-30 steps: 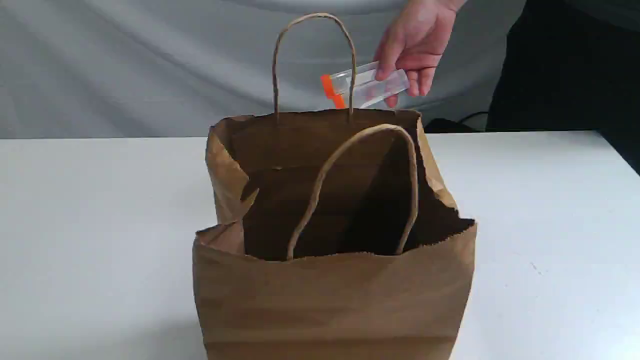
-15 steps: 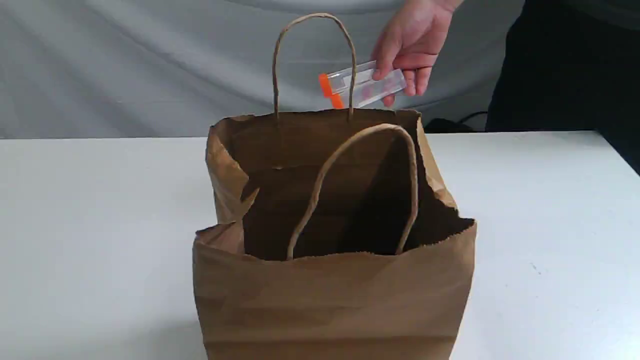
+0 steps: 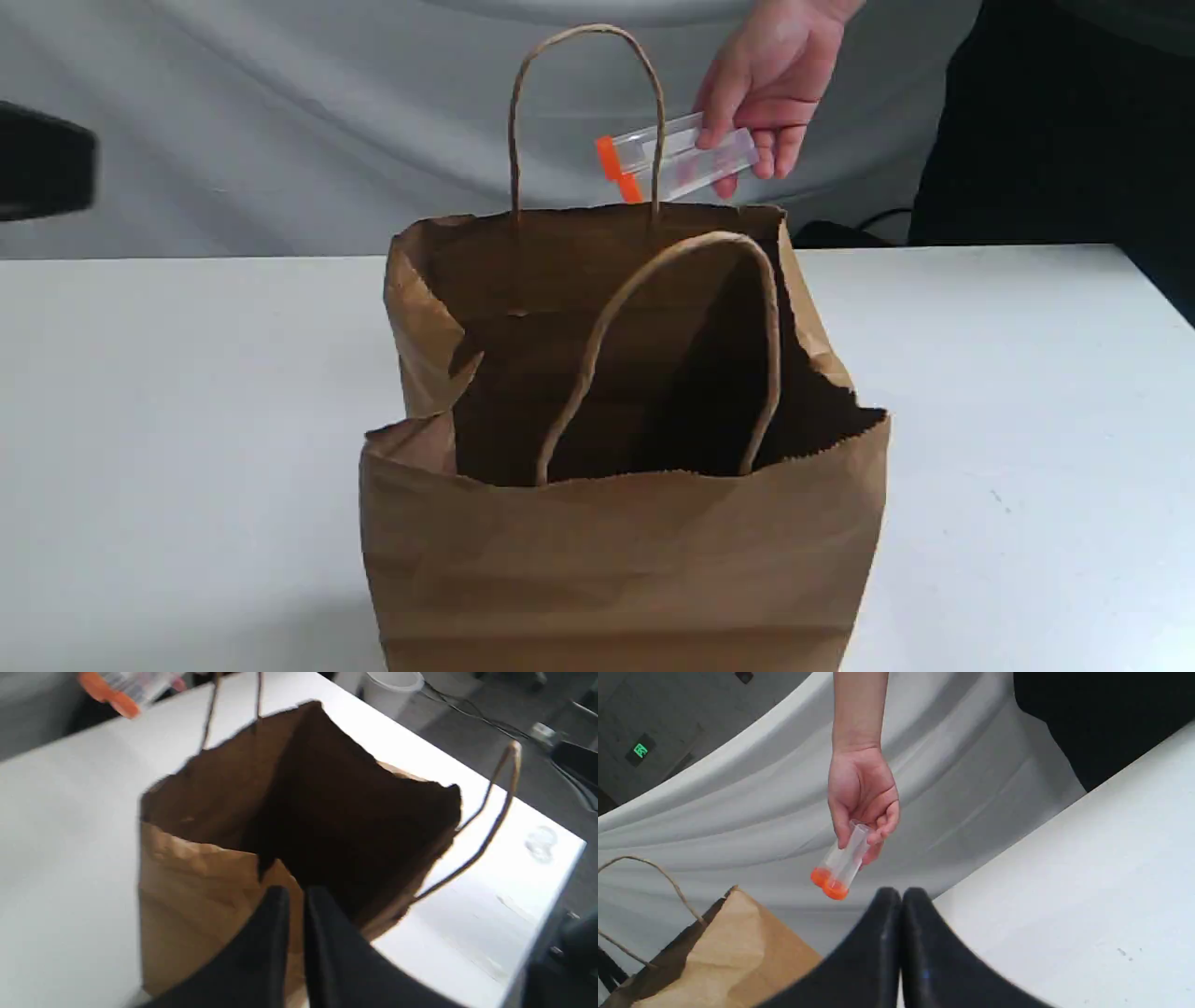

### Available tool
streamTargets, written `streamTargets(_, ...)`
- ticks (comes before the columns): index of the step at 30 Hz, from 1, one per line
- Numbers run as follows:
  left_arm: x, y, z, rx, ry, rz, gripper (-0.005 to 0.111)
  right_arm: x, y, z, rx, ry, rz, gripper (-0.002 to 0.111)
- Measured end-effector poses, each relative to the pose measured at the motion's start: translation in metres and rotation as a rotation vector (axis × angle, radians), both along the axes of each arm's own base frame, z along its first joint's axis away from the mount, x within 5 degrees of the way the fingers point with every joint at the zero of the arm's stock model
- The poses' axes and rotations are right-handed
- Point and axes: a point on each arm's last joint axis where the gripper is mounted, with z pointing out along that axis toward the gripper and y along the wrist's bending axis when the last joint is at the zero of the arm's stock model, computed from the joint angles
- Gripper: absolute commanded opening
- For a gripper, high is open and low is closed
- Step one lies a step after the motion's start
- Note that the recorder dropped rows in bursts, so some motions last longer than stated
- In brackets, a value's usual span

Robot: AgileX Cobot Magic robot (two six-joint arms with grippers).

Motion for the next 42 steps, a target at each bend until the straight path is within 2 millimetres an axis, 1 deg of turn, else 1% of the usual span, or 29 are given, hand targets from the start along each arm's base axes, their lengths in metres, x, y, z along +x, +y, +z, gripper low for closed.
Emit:
streamTargets(2, 0.013, -0.007, -0.008, -0.019, 0.054, -0.069, 0.027, 0.0, 0.001, -0.001, -0.007, 0.008, 0.007, 0.0)
streamTargets(4, 0.022, -0.018, -0.017, -0.024, 0.078, -0.157, 0.04, 0.0, 0.001, -0.002, -0.014, 0.016, 0.014, 0.0)
streamTargets(6, 0.024, -0.03, -0.022, -0.019, 0.069, -0.238, 0.05, 0.0, 0.002, -0.002, -0.027, 0.021, 0.017, 0.0)
streamTargets(8, 0.02, -0.046, -0.025, -0.008, 0.046, -0.325, 0.057, 0.0, 0.002, -0.002, -0.037, 0.023, 0.019, 0.0)
streamTargets(11, 0.013, -0.07, -0.025, -0.002, -0.01, -0.392, 0.057, 0.0, 0.002, -0.003, -0.042, 0.026, 0.021, 0.0)
streamTargets(17, 0.002, -0.103, -0.02, -0.017, -0.153, -0.389, 0.057, 0.0, 0.002, -0.003, -0.045, 0.028, 0.022, 0.0)
streamTargets(21, -0.002, -0.115, -0.021, 0.0, -0.197, -0.389, 0.057, 0.0, 0.002, -0.003, -0.045, 0.028, 0.022, 0.0)
streamTargets(27, 0.009, -0.127, -0.036, 0.033, -0.161, -0.367, 0.057, 0.0, 0.002, -0.003, -0.045, 0.029, 0.024, 0.0)
streamTargets(29, 0.014, -0.13, -0.043, 0.044, -0.139, -0.369, 0.053, 0.0, 0.002, -0.003, -0.045, 0.029, 0.024, 0.0)
streamTargets(31, 0.017, -0.133, -0.048, 0.052, -0.122, -0.367, 0.043, 0.0, 0.002, -0.003, -0.045, 0.029, 0.024, 0.0)
streamTargets(32, 0.019, -0.134, -0.05, 0.054, -0.119, -0.364, 0.032, 0.0, 0.002, -0.003, -0.045, 0.029, 0.024, 0.0)
streamTargets(33, 0.02, -0.135, -0.051, 0.056, -0.118, -0.36, 0.024, 0.0, 0.002, -0.003, -0.045, 0.029, 0.024, 0.0)
streamTargets(35, 0.022, -0.135, -0.051, 0.054, -0.123, -0.347, 0.002, 0.0, 0.002, -0.003, -0.045, 0.029, 0.024, 0.0)
streamTargets(37, 0.023, -0.135, -0.05, 0.05, -0.134, -0.333, 0.0, 0.0, 0.002, -0.003, -0.045, 0.029, 0.024, 0.0)
streamTargets(42, 0.023, -0.134, -0.048, 0.045, -0.143, -0.321, 0.0, 0.0, 0.002, -0.003, -0.003, 0.031, 0.027, 0.0)
